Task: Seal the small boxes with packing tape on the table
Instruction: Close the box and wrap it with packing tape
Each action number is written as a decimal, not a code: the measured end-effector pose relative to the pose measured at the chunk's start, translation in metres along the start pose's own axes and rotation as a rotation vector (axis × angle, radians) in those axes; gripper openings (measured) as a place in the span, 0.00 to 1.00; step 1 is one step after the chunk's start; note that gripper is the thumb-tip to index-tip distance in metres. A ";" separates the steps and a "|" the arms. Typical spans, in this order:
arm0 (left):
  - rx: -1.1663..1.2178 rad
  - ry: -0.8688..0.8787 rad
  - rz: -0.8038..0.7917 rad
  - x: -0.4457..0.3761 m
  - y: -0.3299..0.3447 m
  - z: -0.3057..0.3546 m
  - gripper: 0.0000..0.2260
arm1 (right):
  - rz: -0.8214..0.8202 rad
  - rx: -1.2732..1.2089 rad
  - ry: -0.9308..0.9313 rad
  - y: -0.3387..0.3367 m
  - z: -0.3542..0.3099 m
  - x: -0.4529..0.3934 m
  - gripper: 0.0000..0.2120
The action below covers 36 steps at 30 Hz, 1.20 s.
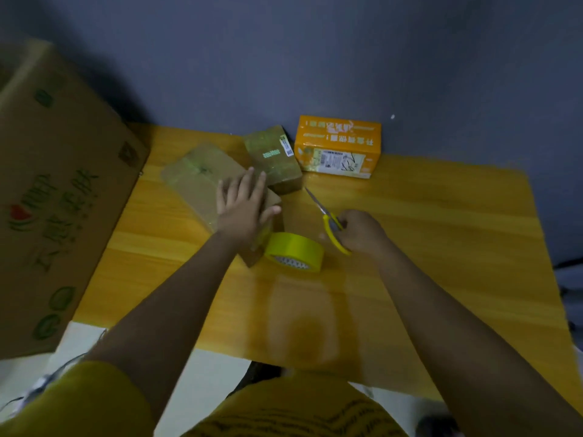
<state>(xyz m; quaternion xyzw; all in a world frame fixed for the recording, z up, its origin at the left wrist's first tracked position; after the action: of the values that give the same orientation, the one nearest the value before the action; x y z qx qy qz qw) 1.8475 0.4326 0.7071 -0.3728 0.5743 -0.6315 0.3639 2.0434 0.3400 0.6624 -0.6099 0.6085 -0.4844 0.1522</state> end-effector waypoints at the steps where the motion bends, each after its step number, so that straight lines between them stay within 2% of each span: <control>1: 0.025 -0.050 0.105 0.011 -0.011 0.001 0.28 | -0.026 0.110 -0.021 -0.005 -0.008 -0.001 0.20; 3: 0.190 -0.085 0.273 0.037 -0.029 0.004 0.20 | -0.084 0.283 -0.067 -0.011 -0.022 0.000 0.19; 4: 0.313 -0.094 0.251 0.046 -0.026 0.005 0.18 | -0.113 0.314 -0.079 -0.013 -0.026 0.000 0.15; 5: 0.366 -0.097 0.139 0.053 -0.014 0.009 0.19 | -0.149 0.335 -0.095 -0.014 -0.030 0.000 0.09; 6: 0.353 -0.114 0.008 0.059 0.000 0.012 0.21 | -0.170 0.343 -0.110 -0.016 -0.032 0.000 0.09; 8: 0.406 -0.226 -0.213 0.066 0.032 0.008 0.24 | -0.204 0.397 -0.128 -0.020 -0.037 0.000 0.19; 10: 0.673 -0.422 -0.415 0.075 0.070 0.006 0.26 | -0.236 0.479 -0.138 -0.022 -0.041 -0.005 0.24; 13: 1.078 -0.636 -0.549 0.089 0.101 0.019 0.29 | -0.313 0.562 -0.143 -0.019 -0.046 -0.017 0.35; 16: 1.357 -0.754 -0.433 0.089 0.112 0.030 0.13 | -0.382 0.637 -0.172 -0.014 -0.052 -0.028 0.43; 18: 1.528 -0.832 -0.312 0.089 0.123 0.031 0.11 | -0.415 0.686 -0.203 -0.012 -0.059 -0.034 0.42; 20: 1.678 -0.876 -0.265 0.092 0.128 0.036 0.07 | -0.452 0.692 -0.225 -0.009 -0.063 -0.038 0.41; 24: 1.667 -0.816 -0.327 0.099 0.126 0.048 0.05 | -0.501 0.688 -0.278 0.000 -0.074 -0.046 0.41; 28: 1.666 -0.835 -0.312 0.108 0.125 0.050 0.07 | -0.561 0.723 -0.267 0.007 -0.078 -0.052 0.39; 32: 1.658 -0.838 -0.325 0.110 0.126 0.047 0.05 | -0.600 0.698 -0.213 0.004 -0.067 -0.057 0.26; 36: 1.645 -0.847 -0.329 0.109 0.126 0.047 0.07 | -0.646 0.686 -0.201 0.010 -0.061 -0.057 0.28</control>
<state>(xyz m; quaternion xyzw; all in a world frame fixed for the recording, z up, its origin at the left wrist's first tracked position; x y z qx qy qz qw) 1.8436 0.3046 0.5901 -0.2737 -0.2923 -0.6943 0.5979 2.0018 0.4132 0.6615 -0.7261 0.1754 -0.6182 0.2446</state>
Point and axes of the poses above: each hand's wrist, its own x-axis away from the middle knuckle, its own y-axis out of the palm, z = x × y, the point moved 10 cm from there along -x, towards the middle knuckle
